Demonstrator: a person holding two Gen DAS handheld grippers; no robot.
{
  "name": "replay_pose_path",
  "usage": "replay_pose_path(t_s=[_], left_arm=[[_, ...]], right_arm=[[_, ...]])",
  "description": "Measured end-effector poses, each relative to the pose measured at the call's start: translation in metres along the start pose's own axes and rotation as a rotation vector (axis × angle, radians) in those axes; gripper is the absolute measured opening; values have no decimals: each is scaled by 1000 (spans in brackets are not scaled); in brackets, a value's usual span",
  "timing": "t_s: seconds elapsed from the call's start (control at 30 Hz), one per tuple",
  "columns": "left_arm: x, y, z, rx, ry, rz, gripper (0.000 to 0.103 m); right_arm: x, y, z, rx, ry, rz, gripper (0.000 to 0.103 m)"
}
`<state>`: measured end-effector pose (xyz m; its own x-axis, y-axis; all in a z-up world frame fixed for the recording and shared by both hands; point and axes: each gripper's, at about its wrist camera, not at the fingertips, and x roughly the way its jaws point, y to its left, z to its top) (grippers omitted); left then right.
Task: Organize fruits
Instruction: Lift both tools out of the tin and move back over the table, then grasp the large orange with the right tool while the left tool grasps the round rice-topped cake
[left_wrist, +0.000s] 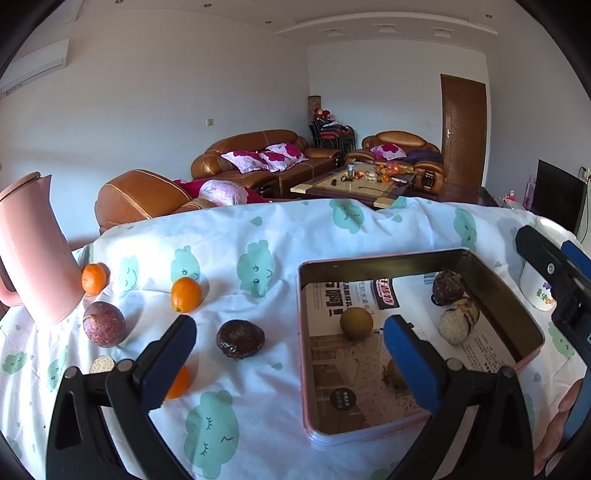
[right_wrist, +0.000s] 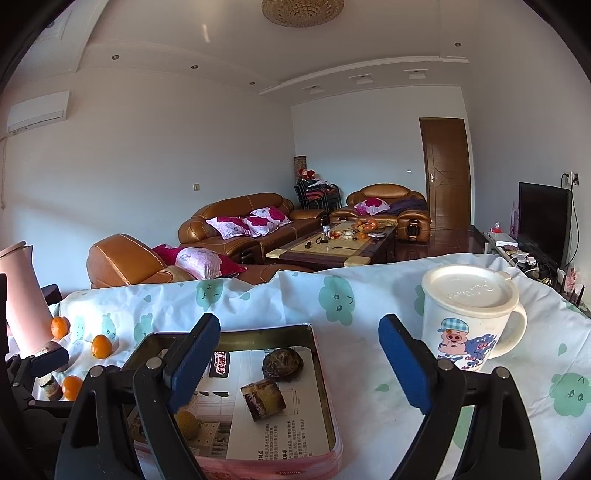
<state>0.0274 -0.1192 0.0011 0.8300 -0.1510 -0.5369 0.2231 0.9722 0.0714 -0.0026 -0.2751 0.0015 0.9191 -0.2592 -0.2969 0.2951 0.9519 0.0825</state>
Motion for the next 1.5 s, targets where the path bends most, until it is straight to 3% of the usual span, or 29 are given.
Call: replay_pose_path(t_s=[0.27,0.5,0.97,1.2,1.27,1.33,1.4,1.5], left_arm=[[-10,-1,-6,39,2,-13,103],[-11,25,-12,21,31,-19,103],[7,134,-23,-106,139,95,103],[6,189,-20,-169,137,179,103],[6,204,-19,-183,138,224,103],[7,217,-19,-196,146,270,103],[7,229,-18,-218,152,302,103],[5,244,-17,-253,150,312,103]], right_arm=[[-12,-1,-5,16,6,-32,89],[-22,8,-9,-4,11,-62,89],[-24,100,-25,-120,116,119,89],[-22,158,-36,-190,163,249,89],[-17,177,-39,-210,196,290,86],[-8,195,-43,-236,244,323,70],[4,212,-47,-246,308,361,61],[22,232,-53,-251,393,397,56]])
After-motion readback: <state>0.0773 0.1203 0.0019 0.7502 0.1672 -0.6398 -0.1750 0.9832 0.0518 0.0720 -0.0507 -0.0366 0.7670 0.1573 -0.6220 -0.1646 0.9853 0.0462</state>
